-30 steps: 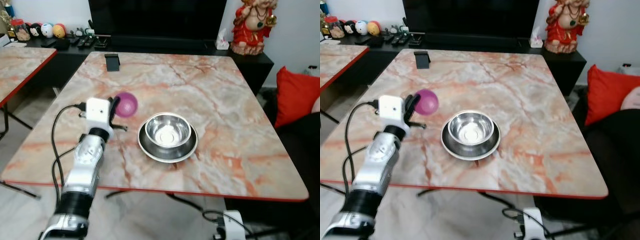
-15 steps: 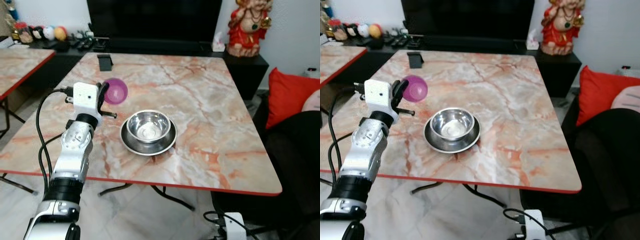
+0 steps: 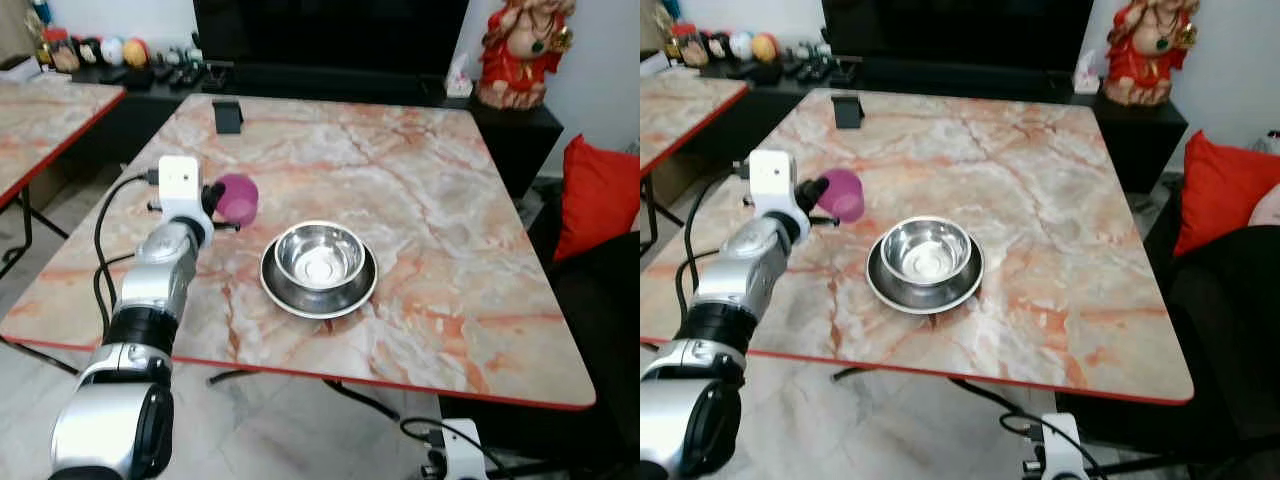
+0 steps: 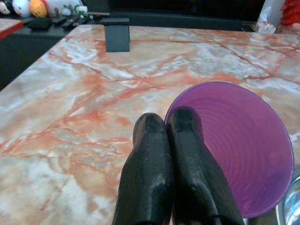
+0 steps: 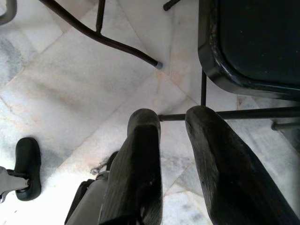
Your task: Setting the table
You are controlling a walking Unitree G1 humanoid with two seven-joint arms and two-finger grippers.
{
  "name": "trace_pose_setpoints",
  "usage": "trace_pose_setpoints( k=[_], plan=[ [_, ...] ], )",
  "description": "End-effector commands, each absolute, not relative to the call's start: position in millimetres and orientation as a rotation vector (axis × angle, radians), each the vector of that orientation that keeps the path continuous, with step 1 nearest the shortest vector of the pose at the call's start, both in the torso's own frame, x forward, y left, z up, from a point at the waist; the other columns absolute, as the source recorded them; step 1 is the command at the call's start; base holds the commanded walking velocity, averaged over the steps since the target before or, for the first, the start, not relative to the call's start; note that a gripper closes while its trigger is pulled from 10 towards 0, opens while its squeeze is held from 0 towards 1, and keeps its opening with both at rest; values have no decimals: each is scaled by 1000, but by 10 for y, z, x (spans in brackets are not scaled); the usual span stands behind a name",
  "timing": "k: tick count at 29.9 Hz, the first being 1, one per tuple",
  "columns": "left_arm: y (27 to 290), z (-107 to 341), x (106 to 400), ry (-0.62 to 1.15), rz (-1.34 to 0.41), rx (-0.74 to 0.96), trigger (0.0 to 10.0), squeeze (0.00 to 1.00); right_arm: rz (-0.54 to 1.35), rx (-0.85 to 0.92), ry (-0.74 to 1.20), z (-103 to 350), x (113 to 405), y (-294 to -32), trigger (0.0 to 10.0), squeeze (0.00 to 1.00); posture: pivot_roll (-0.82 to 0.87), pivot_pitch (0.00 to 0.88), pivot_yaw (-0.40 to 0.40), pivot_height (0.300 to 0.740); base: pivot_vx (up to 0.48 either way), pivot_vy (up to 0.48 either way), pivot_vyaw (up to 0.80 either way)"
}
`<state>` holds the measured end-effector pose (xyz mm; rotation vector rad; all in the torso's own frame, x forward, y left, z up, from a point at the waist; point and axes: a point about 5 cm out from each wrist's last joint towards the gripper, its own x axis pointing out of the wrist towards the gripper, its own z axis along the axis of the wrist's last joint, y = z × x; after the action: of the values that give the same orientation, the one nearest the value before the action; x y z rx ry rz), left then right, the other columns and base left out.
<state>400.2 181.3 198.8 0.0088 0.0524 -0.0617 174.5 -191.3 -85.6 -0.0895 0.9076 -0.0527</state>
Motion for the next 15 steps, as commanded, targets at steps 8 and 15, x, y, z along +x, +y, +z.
trace_pose_setpoints(
  k=[8,15],
  plan=[
    [1793,1945,4092,215,-3,-3,10000,0,-57,-87,914,-860,1737,-1923,10000,0,53,0,-45,731,0,0,0],
    [1780,1878,4091,285,27,-25,10000,0,-34,-114,923,-863,1735,-1925,10000,0,53,0,-48,731,0,0,0]
  ],
)
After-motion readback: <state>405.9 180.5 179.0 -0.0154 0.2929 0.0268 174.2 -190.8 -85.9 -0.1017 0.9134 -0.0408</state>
